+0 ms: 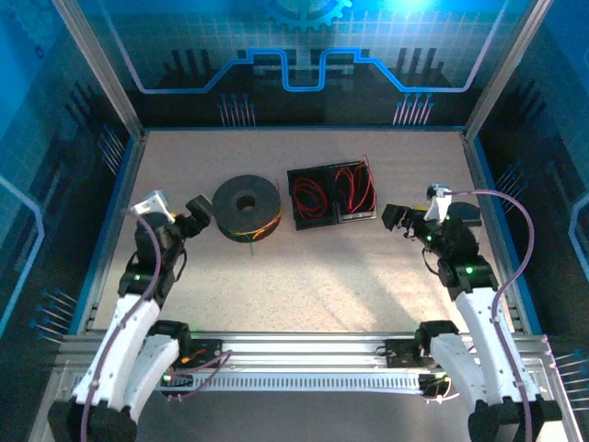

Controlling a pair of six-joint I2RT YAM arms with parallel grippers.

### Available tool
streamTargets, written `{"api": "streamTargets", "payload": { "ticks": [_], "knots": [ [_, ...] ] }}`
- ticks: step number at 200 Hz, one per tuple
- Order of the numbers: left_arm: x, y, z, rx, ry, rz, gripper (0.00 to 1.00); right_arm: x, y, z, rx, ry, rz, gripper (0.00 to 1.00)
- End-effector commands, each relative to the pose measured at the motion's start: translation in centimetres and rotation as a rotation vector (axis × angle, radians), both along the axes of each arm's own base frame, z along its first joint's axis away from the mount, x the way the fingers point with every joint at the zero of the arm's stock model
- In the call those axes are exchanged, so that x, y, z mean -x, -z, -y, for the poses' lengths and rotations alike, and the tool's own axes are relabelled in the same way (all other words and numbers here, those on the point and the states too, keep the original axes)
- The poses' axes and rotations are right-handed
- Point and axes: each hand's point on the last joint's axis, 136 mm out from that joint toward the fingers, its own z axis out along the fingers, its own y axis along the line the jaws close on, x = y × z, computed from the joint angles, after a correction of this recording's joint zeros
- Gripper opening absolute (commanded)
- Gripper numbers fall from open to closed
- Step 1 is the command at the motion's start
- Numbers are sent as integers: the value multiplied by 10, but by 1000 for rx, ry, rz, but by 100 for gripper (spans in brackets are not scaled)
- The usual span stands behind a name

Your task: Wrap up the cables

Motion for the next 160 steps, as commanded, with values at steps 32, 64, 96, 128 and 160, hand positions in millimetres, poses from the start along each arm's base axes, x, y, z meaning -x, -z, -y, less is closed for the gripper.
{"api": "streamTargets", "payload": {
  "ticks": [32,64,96,128,160],
  "knots": [
    [-43,44,-1,464,112,-192,90,7,22,-29,-98,-165,-91,75],
    [-73,55,-5,607,175,-201,77,6,30,-34,-102,-188,-120,65],
    [-106,64,-7,649,252,-202,75,3,33,-37,-108,-199,-136,62],
    [-132,79,-4,661,381,-251,69,2,35,-38,-94,-203,-161,62],
    [-146,97,1,701,457,-277,62,0,36,-41,-89,-211,-179,61]
  ]
}}
